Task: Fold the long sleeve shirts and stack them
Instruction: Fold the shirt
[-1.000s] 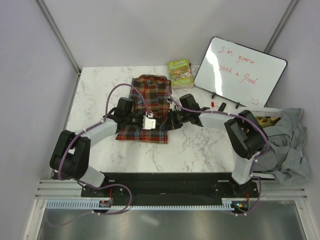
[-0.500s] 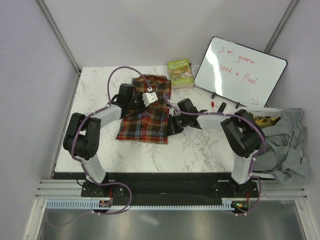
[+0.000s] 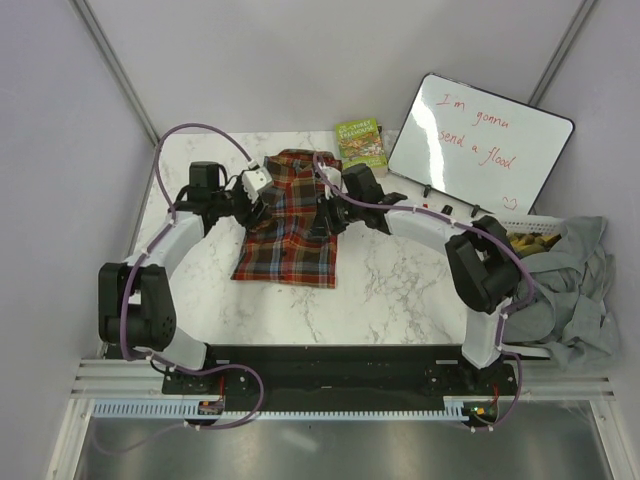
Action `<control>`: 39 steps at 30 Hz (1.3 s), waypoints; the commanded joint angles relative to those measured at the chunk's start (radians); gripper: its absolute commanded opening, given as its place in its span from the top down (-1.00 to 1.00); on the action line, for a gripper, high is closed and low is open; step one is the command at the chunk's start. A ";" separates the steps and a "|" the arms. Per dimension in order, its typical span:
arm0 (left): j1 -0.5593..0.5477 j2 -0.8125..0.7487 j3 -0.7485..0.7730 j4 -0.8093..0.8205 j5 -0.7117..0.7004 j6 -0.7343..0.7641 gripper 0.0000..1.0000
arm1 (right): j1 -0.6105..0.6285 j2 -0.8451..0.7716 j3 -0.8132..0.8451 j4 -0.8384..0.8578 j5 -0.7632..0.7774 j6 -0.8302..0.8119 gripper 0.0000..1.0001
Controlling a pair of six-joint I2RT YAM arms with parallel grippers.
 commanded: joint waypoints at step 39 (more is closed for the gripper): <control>0.079 0.056 0.116 -0.316 0.329 -0.277 -0.46 | 0.039 0.055 0.185 -0.096 0.012 -0.122 0.20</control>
